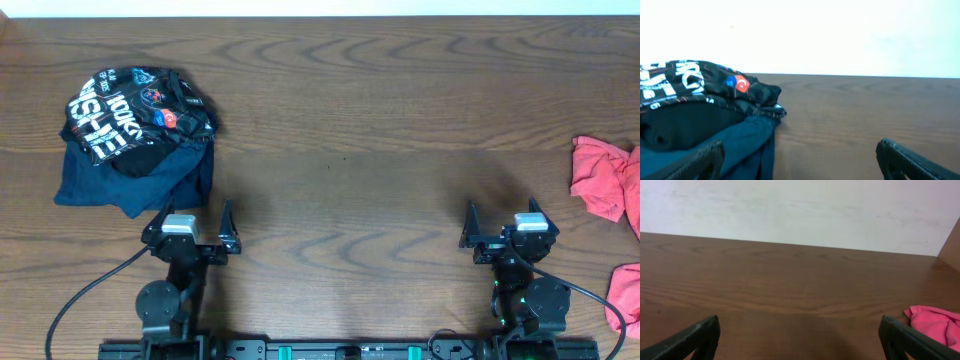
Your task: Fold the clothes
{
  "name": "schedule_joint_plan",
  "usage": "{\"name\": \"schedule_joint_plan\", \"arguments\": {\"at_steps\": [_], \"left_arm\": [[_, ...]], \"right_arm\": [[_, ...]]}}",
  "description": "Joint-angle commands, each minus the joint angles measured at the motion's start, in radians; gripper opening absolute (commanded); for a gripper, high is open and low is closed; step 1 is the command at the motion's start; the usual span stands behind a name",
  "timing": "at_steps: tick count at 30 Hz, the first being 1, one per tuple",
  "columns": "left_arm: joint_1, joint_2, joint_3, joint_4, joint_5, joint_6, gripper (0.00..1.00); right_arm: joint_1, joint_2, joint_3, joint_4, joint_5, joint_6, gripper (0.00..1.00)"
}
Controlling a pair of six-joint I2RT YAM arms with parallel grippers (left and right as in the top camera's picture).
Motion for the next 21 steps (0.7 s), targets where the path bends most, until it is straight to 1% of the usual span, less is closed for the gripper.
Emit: {"name": "schedule_joint_plan", "arguments": {"at_steps": [1,2,21], "left_arm": [[-0.01,-0.009,-0.026,-0.04,0.002,0.003,0.98],[-0.012,-0.009,-0.026,-0.061,0.002,0.002,0.98],[-0.017,-0.006,-0.026,-0.056,0.006,0.002,0.98]], "right_arm": [[0.008,-0.007,-0.004,0.0,0.008,-0.015,0.99],[0.008,-0.007,-0.004,0.0,0.008,-0.015,0.99],[0.008,-0.006,-0.004,0.0,0.008,-0.014,0.99]]}}
